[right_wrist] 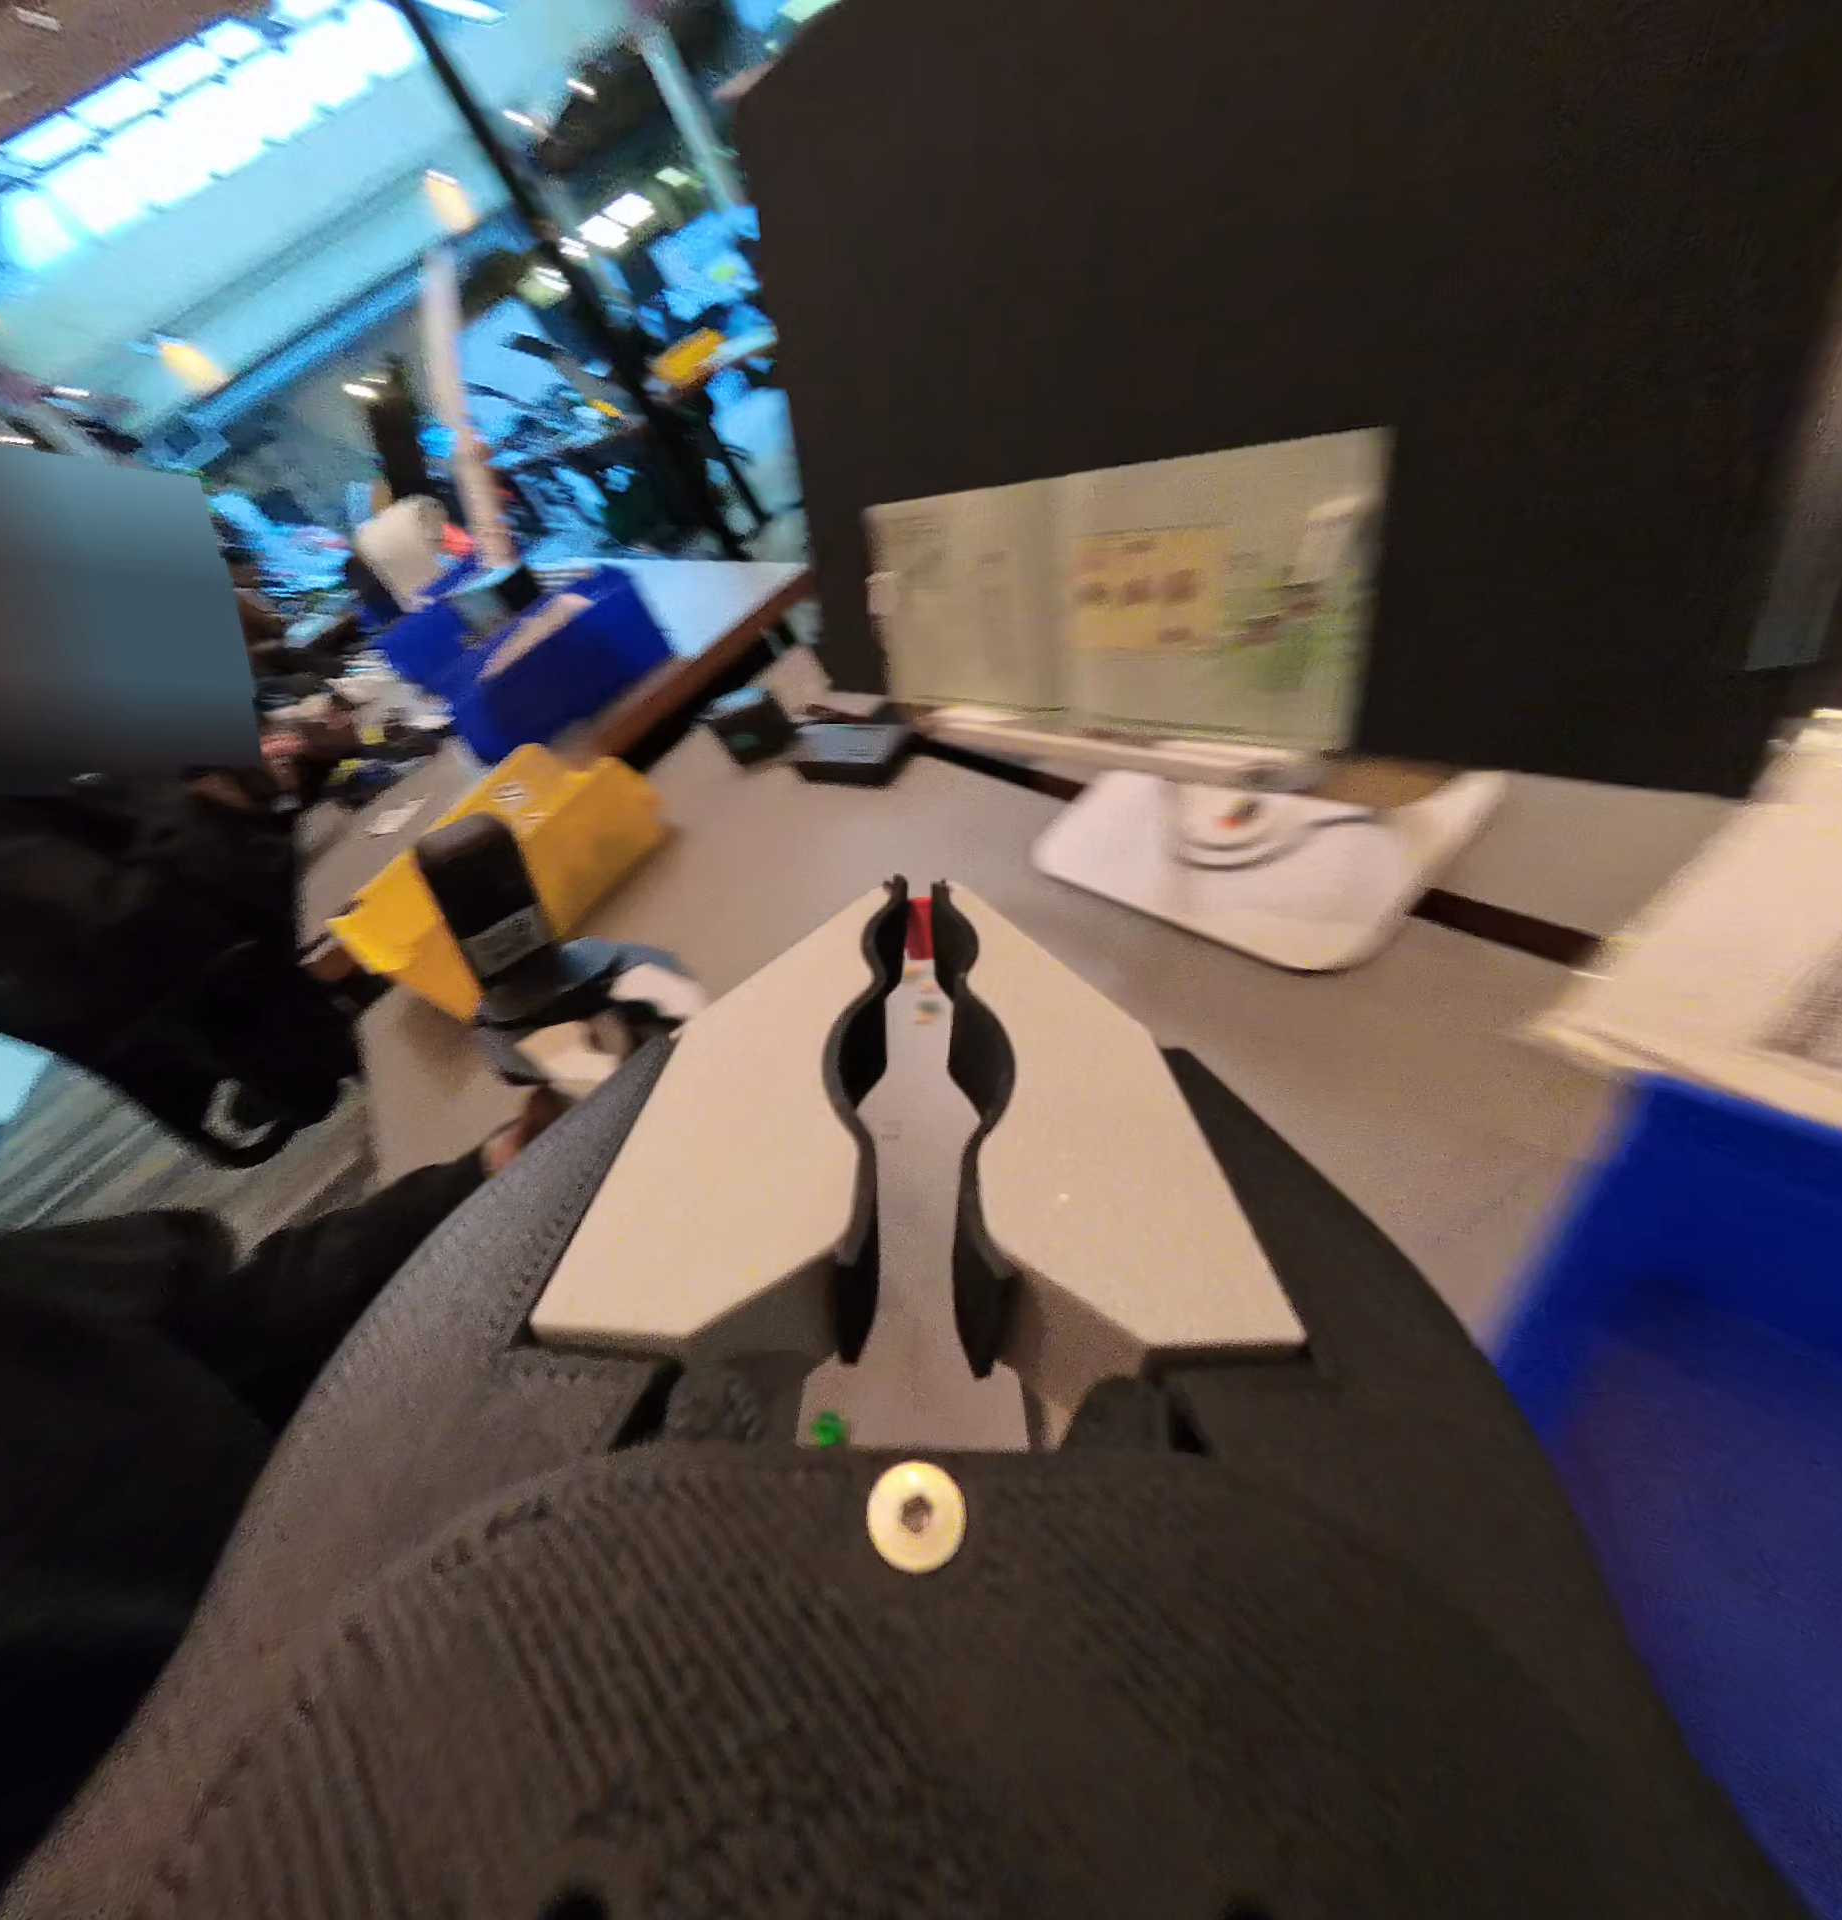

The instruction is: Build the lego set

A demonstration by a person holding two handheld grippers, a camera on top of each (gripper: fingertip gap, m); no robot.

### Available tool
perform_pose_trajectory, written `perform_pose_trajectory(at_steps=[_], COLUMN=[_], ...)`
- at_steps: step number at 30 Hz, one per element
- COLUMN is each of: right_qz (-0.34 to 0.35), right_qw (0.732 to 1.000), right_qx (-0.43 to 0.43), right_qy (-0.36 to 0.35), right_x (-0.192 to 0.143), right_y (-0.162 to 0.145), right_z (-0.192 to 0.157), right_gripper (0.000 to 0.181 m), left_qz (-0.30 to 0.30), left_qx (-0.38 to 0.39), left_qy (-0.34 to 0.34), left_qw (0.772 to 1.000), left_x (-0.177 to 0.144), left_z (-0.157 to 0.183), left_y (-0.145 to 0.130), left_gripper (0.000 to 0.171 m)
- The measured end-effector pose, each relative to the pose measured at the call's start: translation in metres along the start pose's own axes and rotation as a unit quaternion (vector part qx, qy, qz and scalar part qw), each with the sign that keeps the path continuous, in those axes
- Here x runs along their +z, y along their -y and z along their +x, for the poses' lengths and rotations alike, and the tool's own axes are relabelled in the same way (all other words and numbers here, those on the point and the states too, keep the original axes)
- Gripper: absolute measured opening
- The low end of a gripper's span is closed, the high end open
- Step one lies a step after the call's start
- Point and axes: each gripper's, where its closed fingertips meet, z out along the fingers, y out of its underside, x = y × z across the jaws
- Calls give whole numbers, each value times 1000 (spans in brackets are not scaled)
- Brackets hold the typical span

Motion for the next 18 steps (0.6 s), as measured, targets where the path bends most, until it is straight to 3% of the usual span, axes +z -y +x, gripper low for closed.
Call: perform_pose_trajectory(at_steps=[3,6,11,15,18], right_qz=[47,116,176,177,190], right_qw=[994,973,943,937,941], right_qx=[6,57,136,154,133], right_qy=[101,193,248,259,247], right_x=[24,41,56,55,50], right_y=[-46,-77,-113,-121,-118], right_z=[-87,-138,-150,-156,-160], right_gripper=[3,2,2,2,2], left_qz=[16,55,111,116,126], left_qx=[105,205,331,354,370], left_qy=[67,109,161,107,133], left_qw=[992,971,923,922,911], left_x=[3,6,2,4,4], left_z=[9,32,58,81,82], left_y=[12,28,39,37,41], left_gripper=[36,41,33,26,18])
